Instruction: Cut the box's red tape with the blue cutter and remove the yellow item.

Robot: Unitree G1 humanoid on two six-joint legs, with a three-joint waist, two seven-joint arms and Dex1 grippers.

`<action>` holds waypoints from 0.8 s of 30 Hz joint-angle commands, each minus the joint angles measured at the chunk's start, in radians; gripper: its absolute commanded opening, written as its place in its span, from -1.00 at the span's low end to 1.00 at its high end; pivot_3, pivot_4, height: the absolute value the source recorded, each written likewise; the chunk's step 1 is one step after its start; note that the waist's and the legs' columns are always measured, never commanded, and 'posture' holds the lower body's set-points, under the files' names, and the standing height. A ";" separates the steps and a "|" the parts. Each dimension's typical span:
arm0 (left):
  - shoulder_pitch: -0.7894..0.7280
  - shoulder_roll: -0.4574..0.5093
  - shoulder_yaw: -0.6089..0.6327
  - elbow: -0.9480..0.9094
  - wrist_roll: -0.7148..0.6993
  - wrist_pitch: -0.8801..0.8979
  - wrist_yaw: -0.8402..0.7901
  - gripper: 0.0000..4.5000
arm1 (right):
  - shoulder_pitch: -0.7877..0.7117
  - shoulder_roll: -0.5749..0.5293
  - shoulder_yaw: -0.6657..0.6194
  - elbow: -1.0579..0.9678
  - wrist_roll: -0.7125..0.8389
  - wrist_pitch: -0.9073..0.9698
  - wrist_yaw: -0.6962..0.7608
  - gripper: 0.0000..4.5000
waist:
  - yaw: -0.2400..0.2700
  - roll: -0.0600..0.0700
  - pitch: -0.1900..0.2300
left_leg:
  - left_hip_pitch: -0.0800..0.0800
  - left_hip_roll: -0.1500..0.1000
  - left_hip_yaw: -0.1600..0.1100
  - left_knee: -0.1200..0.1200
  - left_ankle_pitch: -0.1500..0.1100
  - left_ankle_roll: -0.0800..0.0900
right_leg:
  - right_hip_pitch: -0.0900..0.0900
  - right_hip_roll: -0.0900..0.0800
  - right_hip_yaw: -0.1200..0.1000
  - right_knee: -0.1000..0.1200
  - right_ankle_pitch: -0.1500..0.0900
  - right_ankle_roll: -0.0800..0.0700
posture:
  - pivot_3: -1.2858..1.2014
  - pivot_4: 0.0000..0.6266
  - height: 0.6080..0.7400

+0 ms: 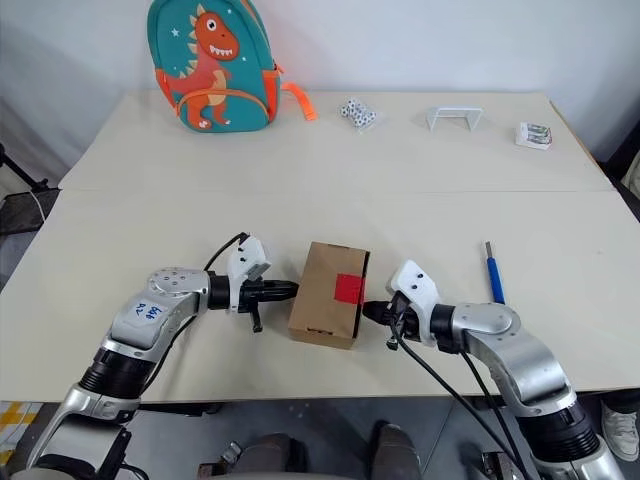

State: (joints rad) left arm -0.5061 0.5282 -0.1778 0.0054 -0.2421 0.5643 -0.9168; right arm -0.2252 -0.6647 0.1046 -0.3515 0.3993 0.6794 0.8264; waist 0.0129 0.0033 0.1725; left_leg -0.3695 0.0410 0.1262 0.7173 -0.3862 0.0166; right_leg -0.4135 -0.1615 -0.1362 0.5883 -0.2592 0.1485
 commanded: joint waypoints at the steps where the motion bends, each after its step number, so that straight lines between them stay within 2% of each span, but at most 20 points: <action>1: -0.006 0.043 0.022 -0.019 -0.010 -0.017 -0.039 -1.00 | 0.019 -0.055 -0.097 -0.040 0.045 0.027 0.017 -0.98 | 0.001 0.000 0.000 | 0.000 0.000 0.000 0.000 0.000 0.000 | 0.000 0.000 0.000 0.000 0.000 0.000 | 0.03 -0.52 1.00; 4: -0.036 0.115 0.059 0.006 -0.038 -0.065 -0.135 -1.00 | 0.050 -0.119 -0.234 -0.094 0.178 0.179 0.033 -0.98 | 0.001 0.000 0.000 | 0.000 0.000 0.000 0.000 0.000 0.000 | 0.000 0.000 0.000 0.000 0.000 0.000 | 0.03 -0.52 1.00; 6: -0.066 0.135 0.083 0.022 -0.072 -0.112 -0.202 -1.00 | 0.048 -0.143 -0.325 -0.121 0.289 0.327 0.007 -0.82 | 0.003 0.000 0.000 | 0.000 0.000 0.000 0.000 0.000 0.000 | -0.001 0.000 0.000 0.000 0.000 0.000 | 0.03 -0.52 1.00; 8: -0.094 0.135 0.100 0.035 -0.104 -0.171 -0.269 -1.00 | 0.024 -0.137 -0.400 -0.138 0.383 0.451 -0.043 -0.60 | 0.007 0.000 0.000 | 0.000 0.000 0.000 0.000 0.000 0.000 | 0.000 0.000 0.000 0.000 0.000 0.000 | 0.03 -0.52 1.00; 10: -0.146 0.111 0.095 0.037 -0.132 -0.200 -0.321 -1.00 | -0.052 -0.102 -0.489 -0.132 0.526 0.668 -0.122 -0.32 | 0.010 0.000 0.000 | 0.000 0.000 0.000 0.001 0.000 0.000 | 0.000 0.000 0.000 0.000 0.000 0.000 | 0.03 -0.52 1.00; 11: -0.169 0.095 0.087 0.045 -0.135 -0.206 -0.331 -1.00 | -0.095 -0.074 -0.523 -0.128 0.561 0.773 -0.163 -0.12 | 0.011 0.000 0.000 | -0.001 0.001 0.000 0.001 0.000 0.000 | 0.000 0.000 0.000 0.000 0.000 0.000 | 0.03 -0.52 1.00; 13: -0.195 0.066 0.069 0.064 -0.125 -0.240 -0.347 -1.00 | -0.162 -0.009 -0.569 -0.125 0.575 0.903 -0.250 0.11 | 0.010 0.000 0.000 | -0.001 0.001 -0.001 0.002 0.000 0.000 | 0.000 0.000 0.000 0.001 0.000 0.000 | 0.03 -0.52 1.00; 15: -0.213 0.044 0.051 0.082 -0.110 -0.255 -0.354 -1.00 | -0.190 0.031 -0.589 -0.097 0.638 0.934 -0.355 0.38 | 0.011 0.000 0.000 | -0.001 0.001 -0.001 0.002 0.000 0.000 | 0.000 0.000 0.000 0.002 0.000 0.000 | 0.03 -0.52 1.00; 19: -0.246 -0.030 -0.028 0.149 -0.039 -0.311 -0.336 -1.00 | -0.228 0.088 -0.547 -0.026 0.823 0.935 -0.624 0.96 | 0.009 0.000 0.000 | -0.001 0.000 -0.001 0.000 0.000 0.000 | -0.001 0.000 -0.001 0.002 0.000 0.000 | 0.03 -0.52 1.00; 24: -0.247 -0.061 -0.065 0.196 0.025 -0.359 -0.308 -1.00 | -0.255 0.168 -0.533 0.043 1.008 0.919 -0.911 0.96 | 0.001 0.000 0.000 | 0.000 0.000 0.000 0.000 0.000 0.000 | -0.001 0.000 -0.001 0.002 0.000 0.000 | 0.03 -0.52 1.00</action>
State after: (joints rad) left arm -0.7412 0.4738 -0.2363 0.2029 -0.2369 0.2352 -1.2349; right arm -0.4694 -0.5239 -0.4304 -0.3205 1.3170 1.6086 0.0163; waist 0.0139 0.0033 0.1724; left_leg -0.3697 0.0411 0.1262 0.7168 -0.3864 0.0165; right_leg -0.4146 -0.1615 -0.1368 0.5903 -0.2592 0.1481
